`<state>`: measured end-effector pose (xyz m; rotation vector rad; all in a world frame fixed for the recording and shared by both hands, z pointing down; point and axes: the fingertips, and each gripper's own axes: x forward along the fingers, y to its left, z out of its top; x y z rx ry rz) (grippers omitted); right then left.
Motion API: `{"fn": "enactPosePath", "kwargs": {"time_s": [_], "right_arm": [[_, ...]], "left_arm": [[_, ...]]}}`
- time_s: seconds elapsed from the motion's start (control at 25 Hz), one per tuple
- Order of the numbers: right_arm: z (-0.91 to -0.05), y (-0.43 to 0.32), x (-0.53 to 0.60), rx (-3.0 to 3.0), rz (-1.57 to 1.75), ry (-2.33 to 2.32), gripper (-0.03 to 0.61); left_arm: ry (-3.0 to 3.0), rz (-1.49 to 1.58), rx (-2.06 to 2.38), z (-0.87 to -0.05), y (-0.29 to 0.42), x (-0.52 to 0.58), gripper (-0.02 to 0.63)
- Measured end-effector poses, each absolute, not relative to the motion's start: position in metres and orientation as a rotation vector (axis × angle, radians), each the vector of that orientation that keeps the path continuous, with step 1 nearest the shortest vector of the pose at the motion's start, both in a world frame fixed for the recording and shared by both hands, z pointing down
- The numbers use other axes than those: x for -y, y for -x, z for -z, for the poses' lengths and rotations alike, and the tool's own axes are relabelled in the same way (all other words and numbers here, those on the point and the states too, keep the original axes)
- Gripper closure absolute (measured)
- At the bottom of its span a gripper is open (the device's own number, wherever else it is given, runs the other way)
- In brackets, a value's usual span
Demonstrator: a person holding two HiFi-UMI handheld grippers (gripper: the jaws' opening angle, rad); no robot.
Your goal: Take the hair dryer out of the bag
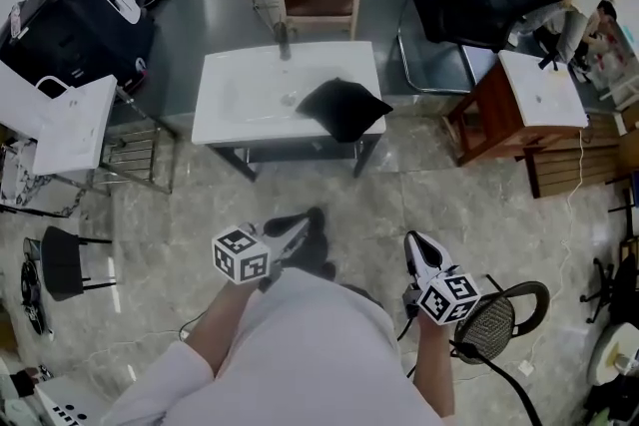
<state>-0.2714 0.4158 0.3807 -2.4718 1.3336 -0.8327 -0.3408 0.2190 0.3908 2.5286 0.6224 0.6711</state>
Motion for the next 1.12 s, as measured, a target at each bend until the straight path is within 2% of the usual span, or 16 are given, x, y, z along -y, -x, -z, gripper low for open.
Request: {"fn": "enactPosePath", "kwargs": {"time_s": [0.36, 1.12], "right_arm": [[-0.392, 0.224, -0.403, -1.284, 0.854, 2.500, 0.573], [-0.399, 0.065, -0.298, -1.306, 0.939, 2.524, 0.572]], "left_arm": [[-2.541, -0.669, -0.673, -0.398, 0.280, -0.206, 0.612], [-2.559, -0.751, -0.805, -0.406, 0.125, -0.122, 0.612]]}}
